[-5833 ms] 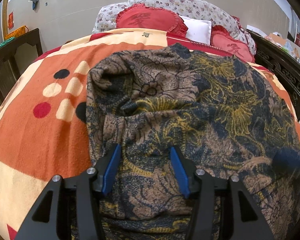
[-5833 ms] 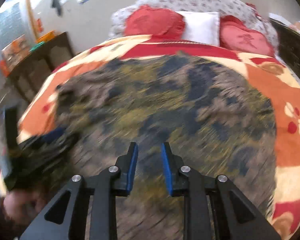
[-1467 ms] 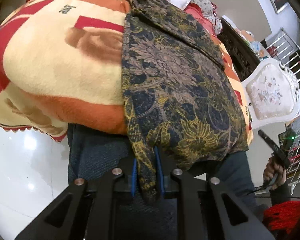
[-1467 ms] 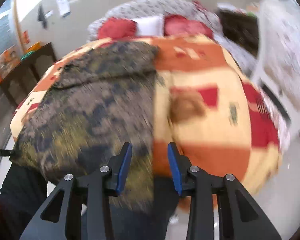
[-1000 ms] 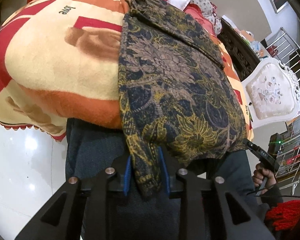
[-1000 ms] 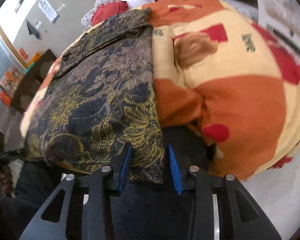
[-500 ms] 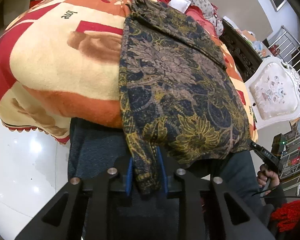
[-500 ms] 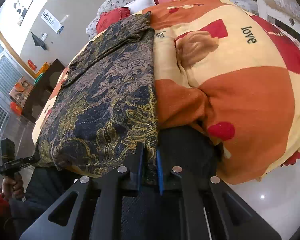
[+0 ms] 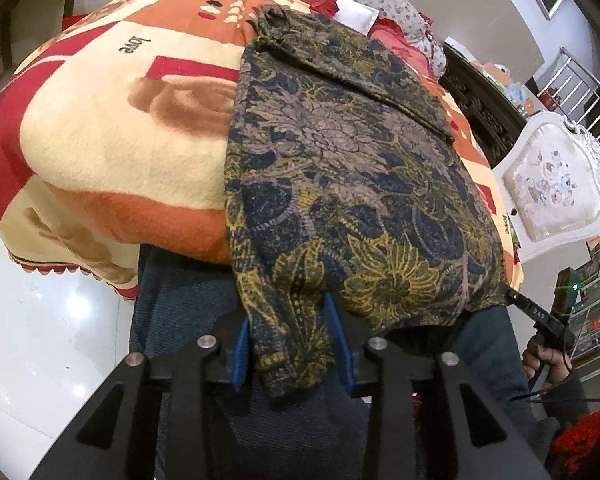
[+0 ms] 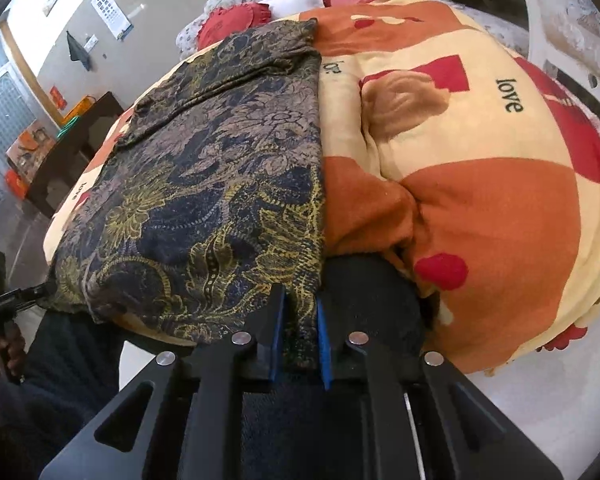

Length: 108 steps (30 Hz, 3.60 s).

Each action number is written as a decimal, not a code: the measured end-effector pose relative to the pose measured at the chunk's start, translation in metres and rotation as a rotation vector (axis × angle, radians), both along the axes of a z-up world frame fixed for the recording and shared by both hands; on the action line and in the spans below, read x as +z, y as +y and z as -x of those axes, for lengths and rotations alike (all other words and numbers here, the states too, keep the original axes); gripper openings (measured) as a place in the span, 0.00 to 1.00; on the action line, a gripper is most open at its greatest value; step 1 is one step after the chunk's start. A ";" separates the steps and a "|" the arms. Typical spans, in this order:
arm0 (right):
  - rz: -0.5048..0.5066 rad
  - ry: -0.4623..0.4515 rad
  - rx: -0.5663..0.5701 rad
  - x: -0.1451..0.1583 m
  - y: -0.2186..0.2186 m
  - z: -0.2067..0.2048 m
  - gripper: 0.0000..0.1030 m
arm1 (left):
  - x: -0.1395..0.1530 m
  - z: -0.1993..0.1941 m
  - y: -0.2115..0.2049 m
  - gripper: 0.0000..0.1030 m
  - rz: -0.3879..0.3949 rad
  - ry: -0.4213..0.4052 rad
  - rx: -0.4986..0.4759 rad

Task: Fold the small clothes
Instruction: 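Lift the shirt hem with both grippers and fold it toward the collar, then lower the folded hem onto the shirt body with both grippers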

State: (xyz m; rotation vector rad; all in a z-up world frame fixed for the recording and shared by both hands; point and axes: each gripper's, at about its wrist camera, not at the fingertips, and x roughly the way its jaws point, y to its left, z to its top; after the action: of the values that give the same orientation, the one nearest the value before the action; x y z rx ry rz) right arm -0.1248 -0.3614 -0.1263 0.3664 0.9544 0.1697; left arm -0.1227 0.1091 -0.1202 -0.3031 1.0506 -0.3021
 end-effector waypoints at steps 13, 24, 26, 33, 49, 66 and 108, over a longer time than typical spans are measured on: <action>0.016 -0.001 0.031 0.029 -0.001 -0.001 0.05 | 0.011 0.000 0.030 0.05 0.110 0.037 0.078; -0.007 -0.223 0.107 0.138 -0.015 0.050 0.05 | 0.096 0.038 0.067 0.05 0.181 -0.098 0.019; -0.004 -0.242 0.118 0.151 -0.015 0.059 0.05 | 0.110 0.048 0.069 0.05 0.185 -0.125 -0.016; 0.053 -0.283 0.169 0.188 -0.014 0.083 0.05 | 0.154 0.077 0.070 0.05 0.182 -0.210 -0.081; 0.063 -0.267 0.073 0.171 -0.022 -0.029 0.05 | 0.116 -0.065 0.061 0.05 0.235 -0.205 0.142; 0.144 -0.246 -0.063 0.123 -0.027 -0.245 0.05 | 0.100 -0.301 0.019 0.05 0.048 -0.239 0.201; 0.192 -0.088 -0.154 0.058 0.056 -0.273 0.12 | 0.010 -0.278 -0.054 0.16 -0.272 -0.235 0.145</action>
State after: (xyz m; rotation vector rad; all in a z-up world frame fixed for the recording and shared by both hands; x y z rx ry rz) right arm 0.1480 -0.3057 -0.0681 0.2516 0.8442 -0.0459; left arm 0.1552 0.0547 -0.1097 -0.0952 0.8211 -0.0600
